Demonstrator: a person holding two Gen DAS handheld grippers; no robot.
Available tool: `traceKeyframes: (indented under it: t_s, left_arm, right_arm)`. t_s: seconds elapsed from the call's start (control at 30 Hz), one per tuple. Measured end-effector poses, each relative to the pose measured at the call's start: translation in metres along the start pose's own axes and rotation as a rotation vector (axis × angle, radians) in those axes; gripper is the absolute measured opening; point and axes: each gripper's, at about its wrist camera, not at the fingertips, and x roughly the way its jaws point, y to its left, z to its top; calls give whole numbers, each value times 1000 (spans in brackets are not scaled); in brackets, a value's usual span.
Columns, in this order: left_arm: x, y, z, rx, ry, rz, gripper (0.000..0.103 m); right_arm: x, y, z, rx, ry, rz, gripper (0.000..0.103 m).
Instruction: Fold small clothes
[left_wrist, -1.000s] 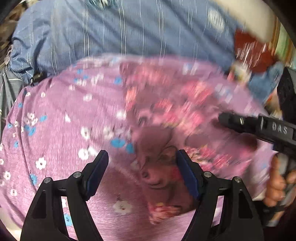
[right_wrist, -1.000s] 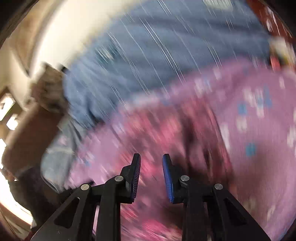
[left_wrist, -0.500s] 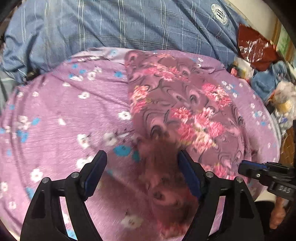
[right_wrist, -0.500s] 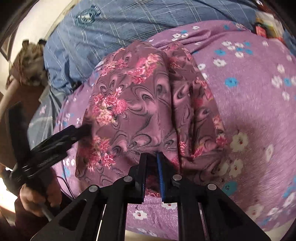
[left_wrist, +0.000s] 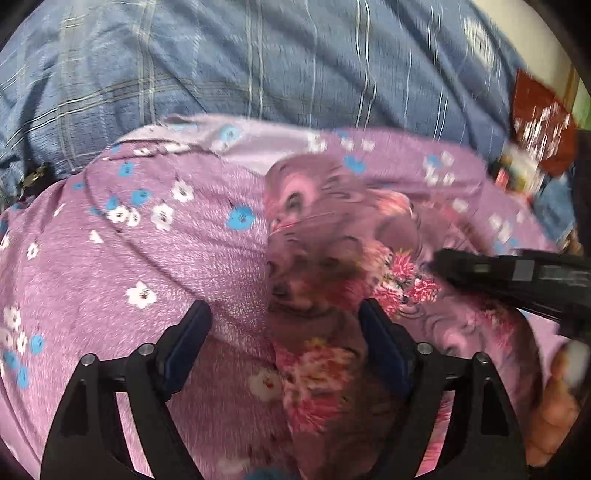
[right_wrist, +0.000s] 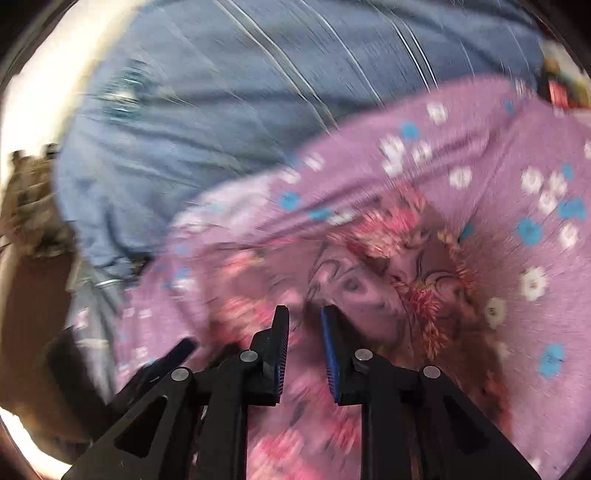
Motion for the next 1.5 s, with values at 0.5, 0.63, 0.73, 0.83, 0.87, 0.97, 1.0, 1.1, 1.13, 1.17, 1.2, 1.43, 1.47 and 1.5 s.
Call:
traceKeyframes:
  t_s: [0.5,0.63,0.73,0.83,0.87,0.97,1.0,1.1,1.13,1.17,1.2,1.43,1.47,1.5]
  left_arm:
    - [-73,-11,-3,80,-183,86,85]
    - [-88,-14,-21,99,-184,76,85]
    - [-93,-20,-37,144,-182,100,85]
    - [-71,-26,-54,209,-87,142,85]
    - [-69,-26,-57,206,-77,137,85]
    - [-83,-21,-56,184,-108,95,85]
    - [-88,-20,-55,180,-129,96,85]
    - [-103,-19,-53,171,-182,103,85]
    - [-107,-19,-52,170,-193,97,85]
    - [-113,-18,-50,167,-212,96,85]
    - [-116,-19,-50,166,-227,97,85]
    - [-130,-18,-42,149,-267,85,85]
    - [-130,-18,-41,145,-268,86,85]
    - [-130,-18,-41,141,-271,85,85]
  right_arm:
    - [-107,-12,-63,-90,-145,-6,27]
    - [-111,-18,-92,-118,-131,-50,27]
    - [-93,-22,-104,-132,-96,-88,24]
    - [-91,-16,-104,-162,-113,-115,27]
    - [-92,-16,-104,-150,-119,-93,33]
    - [-98,-15,-105,-137,-159,-76,35]
    - [-104,-12,-105,-148,-195,-75,36]
    - [-118,-5,-105,-172,-288,-57,36]
    - [-123,-4,-104,-174,-322,-42,36]
    - [-125,-4,-104,-175,-336,-33,39]
    - [-128,-3,-105,-179,-361,-28,40]
    - [-134,9,-105,-236,-412,-31,42]
    - [-135,10,-105,-238,-416,-33,42]
    - [-136,11,-105,-242,-422,-34,42]
